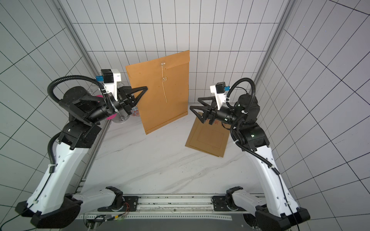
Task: Open the file bag
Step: Pick up the file bag from the file bag, then open the file bag.
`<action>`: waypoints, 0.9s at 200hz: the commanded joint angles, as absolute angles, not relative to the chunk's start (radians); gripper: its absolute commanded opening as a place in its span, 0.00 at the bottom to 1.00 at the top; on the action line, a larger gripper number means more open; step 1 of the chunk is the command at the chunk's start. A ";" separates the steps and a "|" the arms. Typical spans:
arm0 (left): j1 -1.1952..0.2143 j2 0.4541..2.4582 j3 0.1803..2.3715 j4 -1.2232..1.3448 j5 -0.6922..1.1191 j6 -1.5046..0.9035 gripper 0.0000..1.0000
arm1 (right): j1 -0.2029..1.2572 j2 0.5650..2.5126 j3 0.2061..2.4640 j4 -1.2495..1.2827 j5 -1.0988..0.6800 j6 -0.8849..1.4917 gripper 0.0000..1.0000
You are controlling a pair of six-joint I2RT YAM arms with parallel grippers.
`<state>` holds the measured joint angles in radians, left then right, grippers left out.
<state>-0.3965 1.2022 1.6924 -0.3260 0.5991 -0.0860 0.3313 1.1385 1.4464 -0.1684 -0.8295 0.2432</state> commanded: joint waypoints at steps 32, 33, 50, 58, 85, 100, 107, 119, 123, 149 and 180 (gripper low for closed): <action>-0.397 1.142 1.659 -0.233 0.642 -0.084 0.00 | 0.442 1.272 1.474 0.133 -0.960 0.284 0.71; -0.397 1.142 1.658 -0.232 0.644 -0.084 0.00 | 0.442 1.275 1.476 0.135 -0.963 0.284 0.70; -0.397 1.129 1.648 -0.212 0.678 -0.071 0.00 | 0.467 1.316 1.499 0.198 -1.000 0.299 0.65; -0.397 1.123 1.646 -0.206 0.694 -0.062 0.00 | 0.479 1.331 1.511 0.214 -1.010 0.299 0.65; -0.397 1.103 1.637 -0.186 0.715 -0.034 0.00 | 0.506 1.355 1.540 0.221 -1.008 0.274 0.64; -0.398 1.103 1.640 -0.184 0.722 -0.031 0.00 | 0.520 1.369 1.553 0.233 -0.997 0.270 0.63; -0.399 1.104 1.642 -0.183 0.725 -0.032 0.00 | 0.527 1.377 1.563 0.241 -0.995 0.270 0.63; -0.399 1.110 1.644 -0.180 0.730 -0.037 0.00 | 0.539 1.391 1.581 0.250 -0.993 0.272 0.62; -0.399 1.112 1.645 -0.179 0.731 -0.038 0.00 | 0.542 1.396 1.586 0.253 -0.993 0.274 0.62; -0.400 1.117 1.645 -0.175 0.736 -0.045 0.00 | 0.557 1.420 1.625 0.264 -0.995 0.281 0.62; -0.402 1.115 1.646 -0.169 0.739 -0.042 0.00 | 0.579 1.452 1.665 0.270 -1.038 0.295 0.60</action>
<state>-0.3977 1.1172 1.6432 -0.2012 0.7197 -0.0544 0.5571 1.4288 1.5970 0.2291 -0.9894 0.2882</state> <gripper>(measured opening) 0.053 0.608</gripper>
